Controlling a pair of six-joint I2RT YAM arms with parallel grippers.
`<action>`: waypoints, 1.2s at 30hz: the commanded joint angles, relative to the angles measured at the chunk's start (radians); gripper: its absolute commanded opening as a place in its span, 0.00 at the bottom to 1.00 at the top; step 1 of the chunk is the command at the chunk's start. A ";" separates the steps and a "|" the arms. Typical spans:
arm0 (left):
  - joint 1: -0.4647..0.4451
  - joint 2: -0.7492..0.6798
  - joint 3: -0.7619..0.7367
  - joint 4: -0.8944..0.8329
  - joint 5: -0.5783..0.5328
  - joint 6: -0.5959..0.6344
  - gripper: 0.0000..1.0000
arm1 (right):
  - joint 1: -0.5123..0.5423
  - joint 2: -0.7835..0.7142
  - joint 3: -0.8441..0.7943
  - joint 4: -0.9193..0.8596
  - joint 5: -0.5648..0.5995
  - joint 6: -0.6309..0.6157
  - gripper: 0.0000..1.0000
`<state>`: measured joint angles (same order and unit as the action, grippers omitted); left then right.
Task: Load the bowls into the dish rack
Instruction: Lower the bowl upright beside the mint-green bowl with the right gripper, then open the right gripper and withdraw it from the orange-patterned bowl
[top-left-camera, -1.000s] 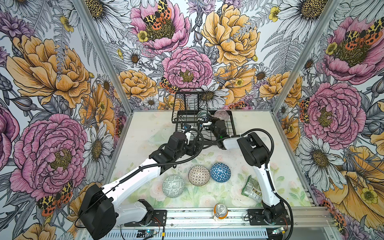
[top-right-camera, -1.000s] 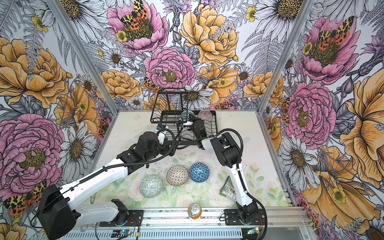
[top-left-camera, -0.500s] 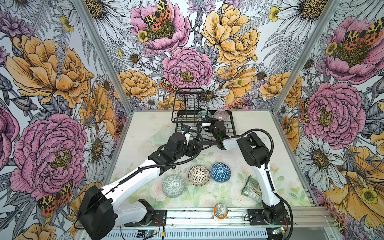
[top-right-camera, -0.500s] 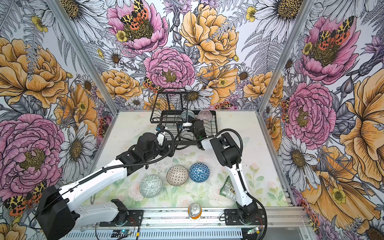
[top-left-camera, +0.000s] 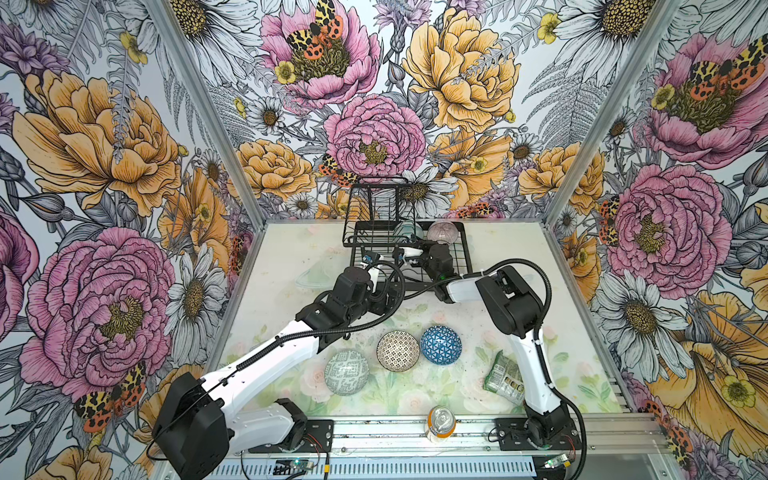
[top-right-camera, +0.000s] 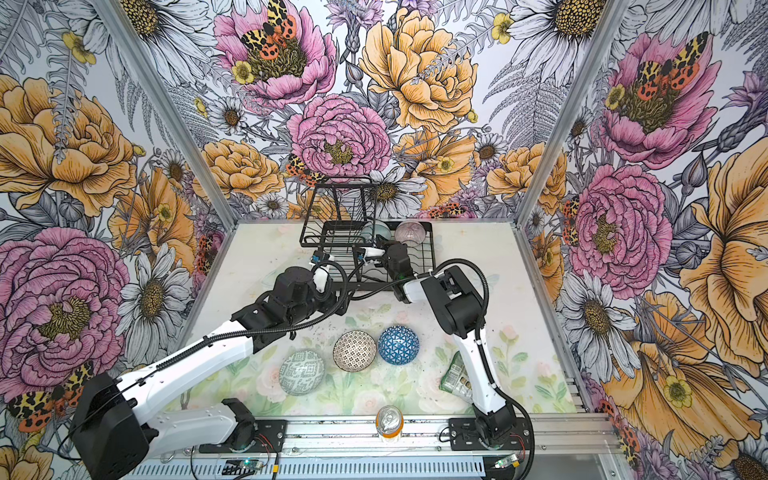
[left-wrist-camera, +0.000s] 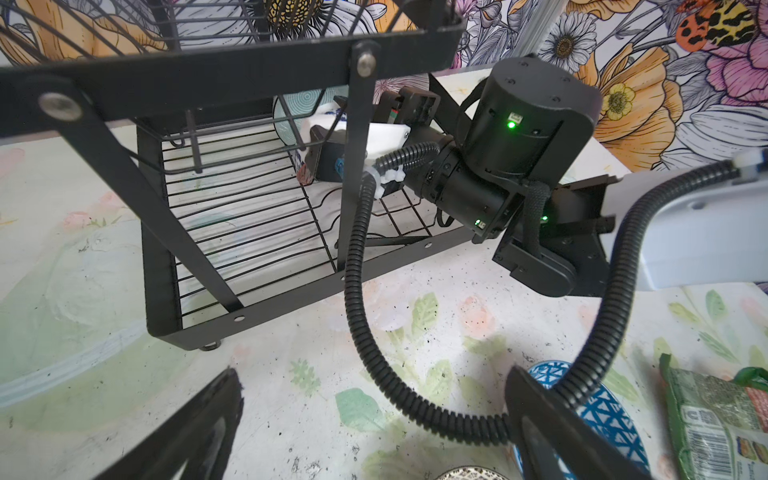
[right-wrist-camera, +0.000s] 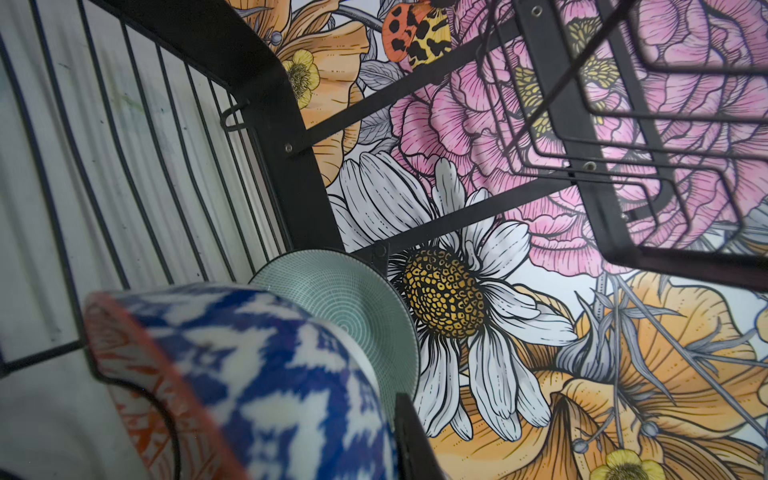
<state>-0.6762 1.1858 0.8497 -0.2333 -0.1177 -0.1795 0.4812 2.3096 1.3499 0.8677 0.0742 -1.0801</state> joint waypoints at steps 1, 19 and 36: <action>0.007 -0.028 -0.019 0.035 0.012 -0.002 0.99 | 0.010 -0.057 -0.039 -0.110 0.008 0.033 0.00; 0.006 -0.043 -0.017 0.027 0.010 -0.004 0.99 | 0.059 -0.130 -0.152 -0.128 0.033 0.066 0.00; 0.006 -0.042 -0.014 0.026 0.011 -0.002 0.99 | 0.063 -0.133 -0.159 -0.107 0.078 0.062 0.09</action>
<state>-0.6765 1.1591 0.8429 -0.2283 -0.1177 -0.1799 0.5274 2.1937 1.2030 0.8307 0.1455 -1.0359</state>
